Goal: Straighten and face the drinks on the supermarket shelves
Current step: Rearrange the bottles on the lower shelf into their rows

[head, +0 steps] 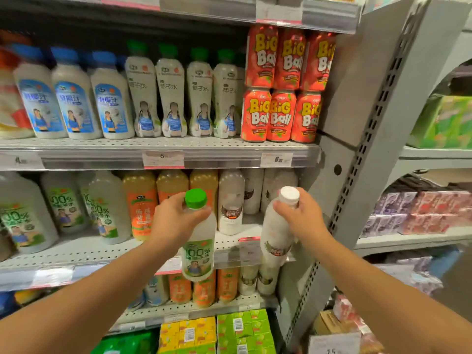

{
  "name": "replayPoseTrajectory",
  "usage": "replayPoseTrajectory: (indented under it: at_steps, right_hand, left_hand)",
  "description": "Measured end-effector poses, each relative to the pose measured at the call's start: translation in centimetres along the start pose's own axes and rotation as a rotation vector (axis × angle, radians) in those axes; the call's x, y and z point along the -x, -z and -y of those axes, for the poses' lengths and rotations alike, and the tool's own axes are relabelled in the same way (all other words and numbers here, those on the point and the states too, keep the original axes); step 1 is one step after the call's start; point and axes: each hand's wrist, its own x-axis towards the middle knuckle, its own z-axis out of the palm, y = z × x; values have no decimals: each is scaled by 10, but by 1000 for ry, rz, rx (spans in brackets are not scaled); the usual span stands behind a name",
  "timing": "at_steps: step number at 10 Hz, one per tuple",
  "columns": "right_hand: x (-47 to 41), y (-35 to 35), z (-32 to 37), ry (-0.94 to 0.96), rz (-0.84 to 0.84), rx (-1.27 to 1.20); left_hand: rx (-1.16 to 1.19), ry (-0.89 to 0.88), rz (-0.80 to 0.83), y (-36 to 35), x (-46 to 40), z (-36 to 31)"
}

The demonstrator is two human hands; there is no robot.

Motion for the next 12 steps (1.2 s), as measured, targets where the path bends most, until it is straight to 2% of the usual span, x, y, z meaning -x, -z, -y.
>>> replayPoseTrajectory:
  at_steps: [3, 5, 6, 7, 9, 10, 11, 12]
  right_hand:
    - [-75, -46, -18, 18, 19, 1]
    - [-114, -60, -31, -74, 36, 146]
    - [-131, -66, -34, -232, 41, 181]
    - [-141, -67, -39, -336, 120, 231]
    - [-153, -62, -28, -419, 241, 498]
    - [-159, -59, -16, -438, 248, 526]
    - [-157, -59, -12, -310, 298, 694]
    - [-154, -67, -14, -151, 219, 644]
  left_hand:
    - [-7, 74, -113, 28, -4, 15]
    - [-34, 134, -150, 49, -1, 29]
    - [-39, 134, -167, 55, 3, 32]
    - [-33, 149, -170, 60, 3, 34]
    - [-47, 170, -162, 59, 0, 34]
    - [-48, 157, -166, 58, 1, 35]
    - [-37, 172, -171, 55, 1, 37]
    - [-26, 187, -157, 50, 1, 36]
